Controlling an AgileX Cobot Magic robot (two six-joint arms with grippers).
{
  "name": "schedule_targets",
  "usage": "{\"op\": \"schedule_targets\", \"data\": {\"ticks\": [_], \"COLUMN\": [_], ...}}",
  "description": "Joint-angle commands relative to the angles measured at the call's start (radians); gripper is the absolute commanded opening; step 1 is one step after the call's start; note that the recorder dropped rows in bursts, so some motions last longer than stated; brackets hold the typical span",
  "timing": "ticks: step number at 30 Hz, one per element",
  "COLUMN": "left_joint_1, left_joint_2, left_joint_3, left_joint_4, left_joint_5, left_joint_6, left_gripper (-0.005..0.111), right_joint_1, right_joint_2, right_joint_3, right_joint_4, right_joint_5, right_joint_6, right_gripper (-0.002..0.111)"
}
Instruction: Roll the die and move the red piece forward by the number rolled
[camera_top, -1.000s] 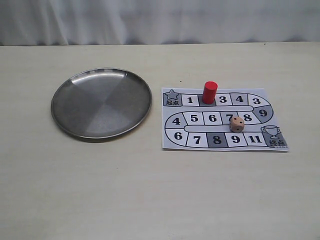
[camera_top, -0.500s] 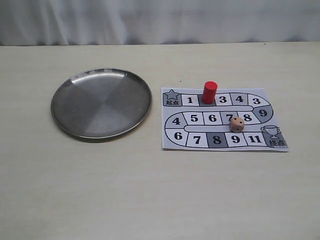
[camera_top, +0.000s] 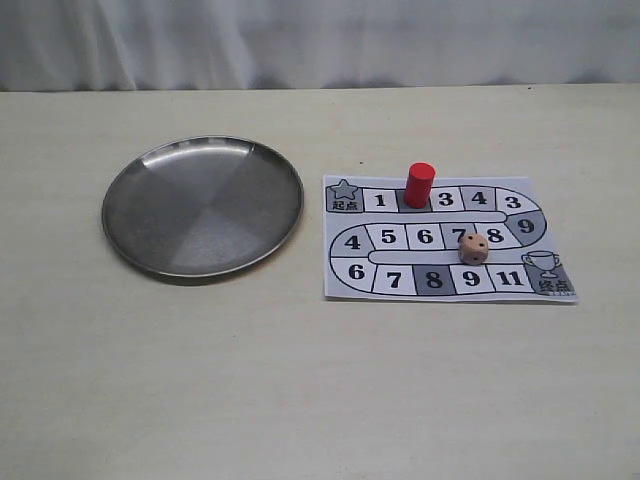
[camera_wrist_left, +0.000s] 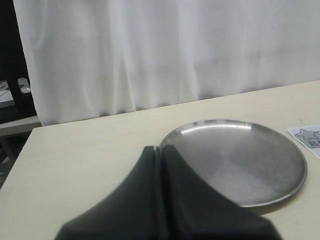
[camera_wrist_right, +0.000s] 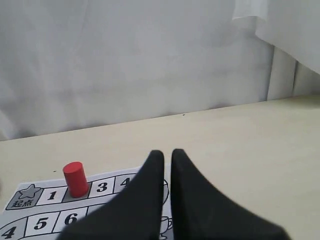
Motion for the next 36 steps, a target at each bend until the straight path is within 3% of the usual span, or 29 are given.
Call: {"op": "schedule_targets", "data": {"ticks": [1, 8, 36], "left_joint_1": [-0.001, -0.001, -0.001], "left_joint_2": [-0.001, -0.001, -0.001], "left_joint_3": [0.002, 0.002, 0.002], "left_joint_4": [-0.004, -0.004, -0.004], "left_joint_5": [-0.009, -0.009, -0.009], "left_joint_6": [-0.002, -0.002, -0.002], "left_gripper": [0.0, 0.0, 0.0], "right_joint_1": [-0.018, -0.021, -0.02], "right_joint_2": [-0.004, -0.106, -0.106], "right_joint_3": [0.003, 0.003, 0.003], "right_joint_4": [-0.005, -0.011, -0.011], "right_joint_5": [0.008, 0.124, 0.127], "right_joint_6": [-0.005, -0.007, -0.007], "right_gripper": [0.005, 0.005, 0.005]}}
